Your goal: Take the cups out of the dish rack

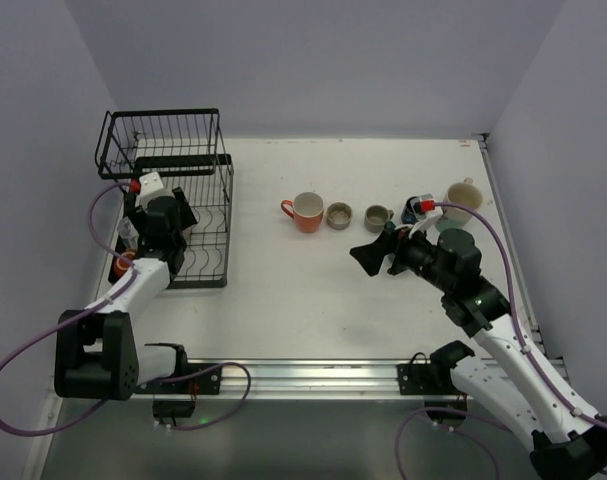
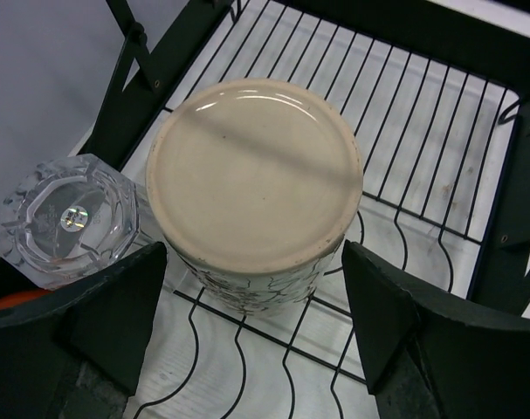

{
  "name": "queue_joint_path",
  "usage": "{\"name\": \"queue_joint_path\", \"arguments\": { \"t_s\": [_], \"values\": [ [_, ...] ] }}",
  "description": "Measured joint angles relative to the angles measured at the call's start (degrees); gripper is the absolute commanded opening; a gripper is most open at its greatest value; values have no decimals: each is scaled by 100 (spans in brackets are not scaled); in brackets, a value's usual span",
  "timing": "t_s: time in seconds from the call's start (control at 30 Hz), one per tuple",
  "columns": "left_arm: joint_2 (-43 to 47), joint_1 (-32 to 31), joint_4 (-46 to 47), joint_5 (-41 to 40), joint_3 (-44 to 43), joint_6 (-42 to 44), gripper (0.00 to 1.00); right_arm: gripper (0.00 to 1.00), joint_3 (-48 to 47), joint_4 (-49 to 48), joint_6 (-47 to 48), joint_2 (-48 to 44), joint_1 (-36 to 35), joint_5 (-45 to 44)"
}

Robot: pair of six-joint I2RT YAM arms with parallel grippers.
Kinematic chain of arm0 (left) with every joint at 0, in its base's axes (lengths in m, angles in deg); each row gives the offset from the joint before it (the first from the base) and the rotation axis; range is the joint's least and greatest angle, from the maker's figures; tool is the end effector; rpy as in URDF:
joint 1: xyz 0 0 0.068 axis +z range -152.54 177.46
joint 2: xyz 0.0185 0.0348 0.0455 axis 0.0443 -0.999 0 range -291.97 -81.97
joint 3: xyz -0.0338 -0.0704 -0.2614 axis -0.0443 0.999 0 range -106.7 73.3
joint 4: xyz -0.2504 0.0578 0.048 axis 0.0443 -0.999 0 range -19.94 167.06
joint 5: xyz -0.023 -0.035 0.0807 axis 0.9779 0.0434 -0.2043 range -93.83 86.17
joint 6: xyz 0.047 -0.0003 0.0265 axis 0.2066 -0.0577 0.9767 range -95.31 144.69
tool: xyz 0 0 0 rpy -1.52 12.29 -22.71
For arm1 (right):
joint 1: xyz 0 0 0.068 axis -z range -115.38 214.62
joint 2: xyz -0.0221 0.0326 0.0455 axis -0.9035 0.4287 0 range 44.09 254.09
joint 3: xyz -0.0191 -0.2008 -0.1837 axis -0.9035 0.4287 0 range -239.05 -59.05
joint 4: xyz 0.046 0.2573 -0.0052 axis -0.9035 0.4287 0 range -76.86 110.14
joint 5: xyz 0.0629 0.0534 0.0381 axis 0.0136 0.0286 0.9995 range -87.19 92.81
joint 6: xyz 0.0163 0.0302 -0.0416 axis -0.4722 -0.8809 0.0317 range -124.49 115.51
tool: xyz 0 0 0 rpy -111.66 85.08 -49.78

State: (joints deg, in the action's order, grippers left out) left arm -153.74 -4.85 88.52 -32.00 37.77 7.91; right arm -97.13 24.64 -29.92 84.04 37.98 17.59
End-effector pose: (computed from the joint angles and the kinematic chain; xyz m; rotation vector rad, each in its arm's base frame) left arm 0.2666 0.0061 0.2236 -0.5516 1.8798 0.2734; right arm 0.1478 0.0842 0.3100 -0.2118 1.8729 0.8689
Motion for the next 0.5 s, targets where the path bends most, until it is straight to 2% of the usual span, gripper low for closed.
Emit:
{"name": "queue_joint_path", "arguments": {
  "t_s": [0.03,0.1,0.5],
  "values": [
    [13,0,98,-2,26,11,94,99,0,0,0,-2,0,4],
    [15,0,205,-13,37,48,100,99,0,0,0,-9,-17,31],
    [2,0,815,37,42,321,100,99,0,-2,9,-13,-131,153]
  ]
}}
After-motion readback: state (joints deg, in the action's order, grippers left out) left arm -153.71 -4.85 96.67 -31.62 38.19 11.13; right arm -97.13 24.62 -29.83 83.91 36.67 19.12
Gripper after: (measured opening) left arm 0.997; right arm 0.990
